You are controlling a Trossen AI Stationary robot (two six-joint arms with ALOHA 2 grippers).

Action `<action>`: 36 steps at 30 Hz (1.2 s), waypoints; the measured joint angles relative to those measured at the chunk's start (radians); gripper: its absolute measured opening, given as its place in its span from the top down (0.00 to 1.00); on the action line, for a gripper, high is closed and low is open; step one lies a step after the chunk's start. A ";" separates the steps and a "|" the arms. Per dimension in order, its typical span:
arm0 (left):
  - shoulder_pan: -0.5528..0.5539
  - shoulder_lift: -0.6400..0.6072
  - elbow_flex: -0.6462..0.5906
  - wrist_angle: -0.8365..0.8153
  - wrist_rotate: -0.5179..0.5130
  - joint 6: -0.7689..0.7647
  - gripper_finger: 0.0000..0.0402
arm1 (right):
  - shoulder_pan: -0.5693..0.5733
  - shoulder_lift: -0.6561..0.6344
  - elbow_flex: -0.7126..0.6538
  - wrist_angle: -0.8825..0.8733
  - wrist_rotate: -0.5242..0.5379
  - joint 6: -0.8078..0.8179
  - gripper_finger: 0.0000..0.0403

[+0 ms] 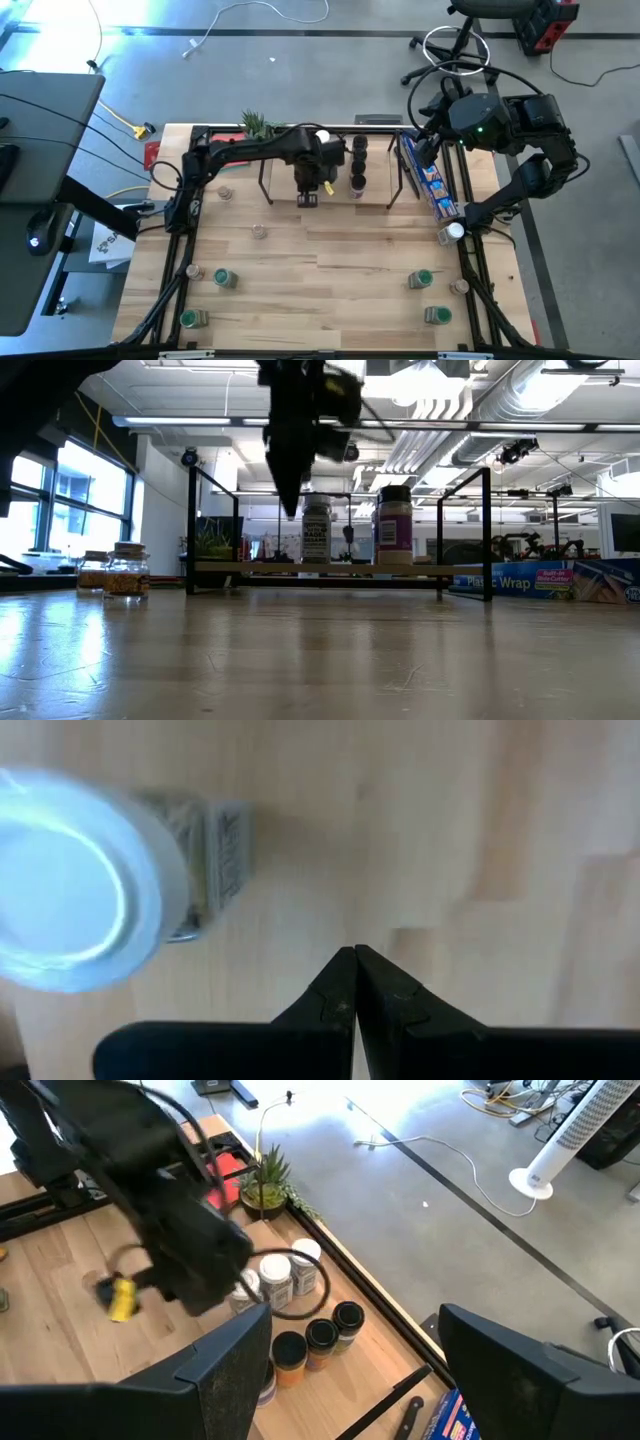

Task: Shelf spices
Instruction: Put the white seasoning bottle on the shelf aligned with the other white seasoning bottles

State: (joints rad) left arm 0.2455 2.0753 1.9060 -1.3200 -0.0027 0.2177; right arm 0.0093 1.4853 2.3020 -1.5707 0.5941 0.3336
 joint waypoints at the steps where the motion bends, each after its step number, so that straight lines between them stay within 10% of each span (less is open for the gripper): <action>1: 0.009 0.002 -0.020 0.010 -0.013 -0.008 1.00 | 0.000 0.000 0.000 0.000 0.000 0.000 0.30; 16: 0.037 -0.001 -0.073 0.164 -0.060 -0.060 1.00 | 0.000 0.000 0.000 0.000 0.000 0.007 0.30; 26: 0.036 -0.017 -0.075 -0.022 -0.051 -0.076 1.00 | 0.000 0.000 0.000 0.000 0.000 0.006 0.30; 36: 0.048 -0.269 -0.072 0.172 0.031 -0.107 1.00 | 0.000 0.000 0.000 0.000 0.020 -0.002 0.30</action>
State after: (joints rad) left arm 0.2939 1.8065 1.8338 -1.1480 0.0288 0.1102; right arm 0.0097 1.4851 2.3020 -1.5711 0.6141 0.3313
